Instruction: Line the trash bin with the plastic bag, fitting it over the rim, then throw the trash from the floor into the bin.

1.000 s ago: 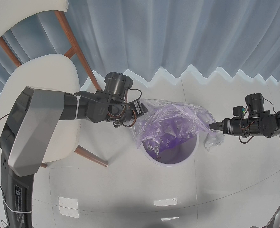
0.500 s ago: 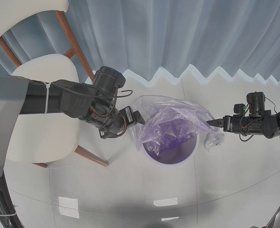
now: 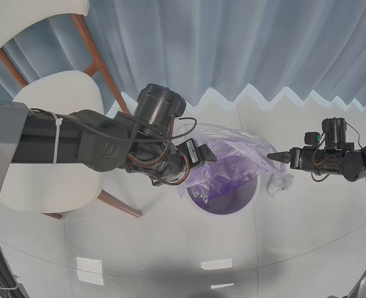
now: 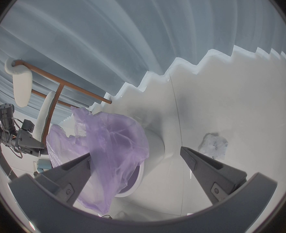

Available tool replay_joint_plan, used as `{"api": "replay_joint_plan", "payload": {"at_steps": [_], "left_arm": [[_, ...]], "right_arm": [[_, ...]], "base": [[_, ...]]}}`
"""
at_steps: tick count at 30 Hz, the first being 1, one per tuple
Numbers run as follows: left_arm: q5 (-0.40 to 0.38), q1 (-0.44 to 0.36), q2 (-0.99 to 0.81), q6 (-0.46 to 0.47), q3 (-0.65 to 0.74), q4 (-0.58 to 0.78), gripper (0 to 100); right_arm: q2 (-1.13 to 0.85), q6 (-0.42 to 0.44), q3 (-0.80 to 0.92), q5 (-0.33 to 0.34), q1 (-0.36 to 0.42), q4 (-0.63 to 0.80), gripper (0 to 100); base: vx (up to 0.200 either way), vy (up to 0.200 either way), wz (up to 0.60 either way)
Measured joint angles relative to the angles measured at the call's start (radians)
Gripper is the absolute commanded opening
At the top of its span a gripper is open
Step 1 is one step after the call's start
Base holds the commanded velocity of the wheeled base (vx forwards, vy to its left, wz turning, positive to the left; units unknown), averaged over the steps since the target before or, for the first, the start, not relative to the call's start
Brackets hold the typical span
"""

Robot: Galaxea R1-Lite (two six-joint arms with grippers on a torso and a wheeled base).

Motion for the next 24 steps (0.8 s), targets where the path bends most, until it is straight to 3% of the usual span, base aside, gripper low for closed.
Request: {"api": "replay_joint_plan", "payload": {"at_steps": [5,11,16,23,24], "left_arm": [[-0.019,-0.006,-0.034,0.318,0.120,-0.239,100],[-0.105,0.025,-0.042,0.699,0.265,-0.594,100],[-0.166,0.053,0.004,0.825,0.327,-0.738,100],[-0.188,0.073,0.119,0.885,0.295,-0.816,100],[-0.189,0.073,0.135,0.887,0.286,-0.820,0]], "right_arm": [[-0.008,0.000,0.005,-0.002,0.002,-0.004,100],[-0.020,0.001,0.009,-0.003,0.011,-0.009,100],[-0.029,0.002,0.012,-0.004,0.025,-0.022,100],[-0.039,0.006,0.012,-0.006,0.035,-0.029,100],[-0.039,0.009,0.011,-0.006,0.035,-0.029,100]], "base": [[0.000,0.000,0.00],[0.000,0.000,0.00],[0.000,0.000,0.00],[0.000,0.000,0.00],[0.000,0.000,0.00]]}}
